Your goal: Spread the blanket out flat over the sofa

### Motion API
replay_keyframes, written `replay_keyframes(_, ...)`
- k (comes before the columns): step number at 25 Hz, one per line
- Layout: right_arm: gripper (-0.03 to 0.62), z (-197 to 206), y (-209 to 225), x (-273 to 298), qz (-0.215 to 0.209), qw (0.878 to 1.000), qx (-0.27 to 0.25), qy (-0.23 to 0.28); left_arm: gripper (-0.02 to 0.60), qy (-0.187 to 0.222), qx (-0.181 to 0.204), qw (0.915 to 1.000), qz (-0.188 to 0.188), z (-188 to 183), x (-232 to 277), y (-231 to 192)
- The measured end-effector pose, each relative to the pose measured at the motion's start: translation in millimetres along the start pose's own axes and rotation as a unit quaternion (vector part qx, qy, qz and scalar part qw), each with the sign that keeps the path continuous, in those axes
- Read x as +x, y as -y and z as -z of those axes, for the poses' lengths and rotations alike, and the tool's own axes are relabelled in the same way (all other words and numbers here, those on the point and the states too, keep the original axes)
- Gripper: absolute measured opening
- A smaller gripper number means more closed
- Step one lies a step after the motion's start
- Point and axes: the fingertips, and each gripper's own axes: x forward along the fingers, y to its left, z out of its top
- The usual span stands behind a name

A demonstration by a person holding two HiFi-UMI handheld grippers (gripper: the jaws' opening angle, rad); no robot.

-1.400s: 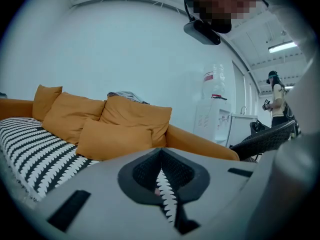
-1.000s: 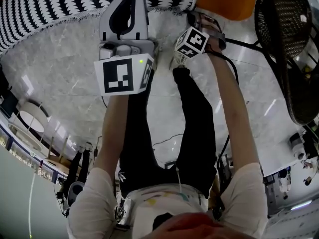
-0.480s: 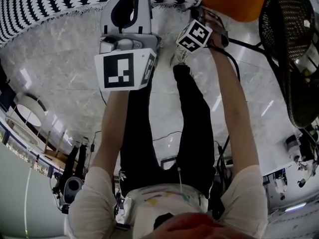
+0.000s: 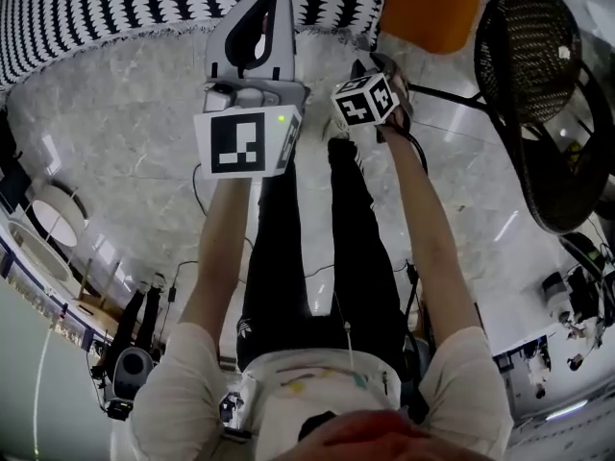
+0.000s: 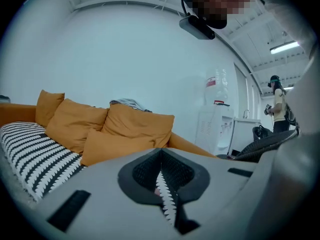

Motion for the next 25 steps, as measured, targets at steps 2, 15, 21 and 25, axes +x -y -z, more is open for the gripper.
replay_keyframes(2,0.107,-22,9,-20,0.002,1.000,0.015,0.022,0.015,0.015,-0.003,0.9998,-0.009,-24,4,-1)
replay_keyframes(15,0.005,-210,105,-269,0.044,0.959,0.157,0.234,0.015,0.056,-0.071,0.9938,-0.063,-216,-24,5)
replay_keyframes(21,0.005,-278,142,-460,0.074,0.906,0.171,0.381,0.015,0.075,-0.054,0.9933,-0.069,-328,-60,26)
replay_keyframes(25,0.005,-277,131,-574,0.075,0.876,0.157,0.450,0.015,0.069,-0.058,0.9953,-0.036,-379,-92,64)
